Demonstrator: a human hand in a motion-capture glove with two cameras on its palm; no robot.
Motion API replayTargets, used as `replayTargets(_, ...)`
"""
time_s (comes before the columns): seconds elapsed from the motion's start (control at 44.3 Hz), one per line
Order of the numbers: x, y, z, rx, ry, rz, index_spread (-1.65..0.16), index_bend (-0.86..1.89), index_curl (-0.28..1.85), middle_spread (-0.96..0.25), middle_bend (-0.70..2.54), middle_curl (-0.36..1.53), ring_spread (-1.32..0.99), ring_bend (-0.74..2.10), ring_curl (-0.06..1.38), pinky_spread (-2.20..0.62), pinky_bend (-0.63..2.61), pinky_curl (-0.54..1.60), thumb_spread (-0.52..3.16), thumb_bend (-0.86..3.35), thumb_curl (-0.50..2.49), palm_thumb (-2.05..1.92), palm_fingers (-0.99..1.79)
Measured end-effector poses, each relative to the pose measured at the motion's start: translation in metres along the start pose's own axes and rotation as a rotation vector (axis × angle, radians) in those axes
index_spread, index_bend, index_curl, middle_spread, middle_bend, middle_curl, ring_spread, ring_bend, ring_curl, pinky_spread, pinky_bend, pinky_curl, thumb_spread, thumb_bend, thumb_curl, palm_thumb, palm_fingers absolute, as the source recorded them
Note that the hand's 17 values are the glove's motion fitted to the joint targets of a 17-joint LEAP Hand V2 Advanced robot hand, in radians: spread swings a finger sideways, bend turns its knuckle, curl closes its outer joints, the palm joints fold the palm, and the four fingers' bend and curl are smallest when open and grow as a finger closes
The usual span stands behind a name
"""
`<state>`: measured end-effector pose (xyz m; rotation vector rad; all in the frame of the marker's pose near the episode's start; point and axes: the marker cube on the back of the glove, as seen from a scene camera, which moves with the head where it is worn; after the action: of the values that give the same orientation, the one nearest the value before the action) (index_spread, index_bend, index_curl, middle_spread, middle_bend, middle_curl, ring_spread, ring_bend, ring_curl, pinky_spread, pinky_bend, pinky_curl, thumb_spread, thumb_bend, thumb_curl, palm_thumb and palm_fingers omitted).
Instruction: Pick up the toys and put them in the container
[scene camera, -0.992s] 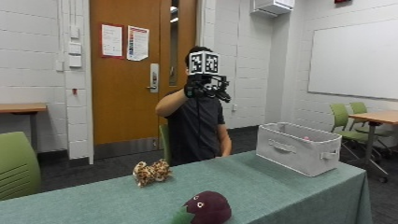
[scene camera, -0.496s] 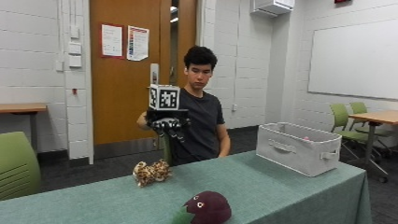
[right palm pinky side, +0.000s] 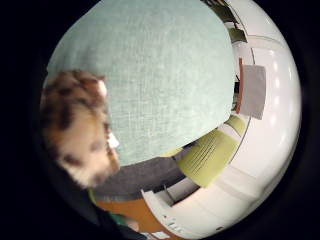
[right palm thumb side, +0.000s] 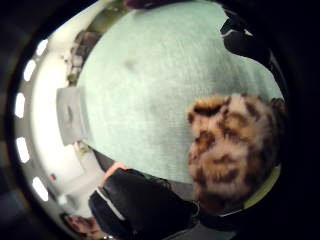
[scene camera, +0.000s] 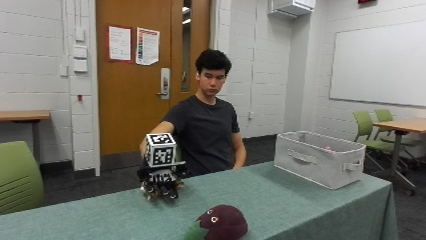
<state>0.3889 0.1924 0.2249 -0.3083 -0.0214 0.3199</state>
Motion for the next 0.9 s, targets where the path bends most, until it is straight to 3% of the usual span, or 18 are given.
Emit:
replayTargets(0.248,0.01,0.015,0.026,-0.065,-0.013,-0.006,-0.3,0.56,0.58,-0.16,0.18,0.39,-0.28,0.09,0.11,-0.03,0.46,0.32,0.73,-0.15,0.1,-0.22,-0.13)
replayTargets(0.586,0.015,0.025,0.024,-0.059,-0.001,-0.012,-0.3,0.38,0.52,-0.14,0.12,0.33,-0.2,0.16,0.09,0.0,0.87,0.42,0.9,-0.02,0.17,-0.01,-0.07)
replayTargets(0.902,0.008,0.021,0.007,0.11,0.081,-0.012,-0.32,0.43,0.54,-0.17,0.23,0.32,-0.4,0.55,0.2,-0.15,0.79,0.38,1.25,0.24,0.33,0.43,0.49)
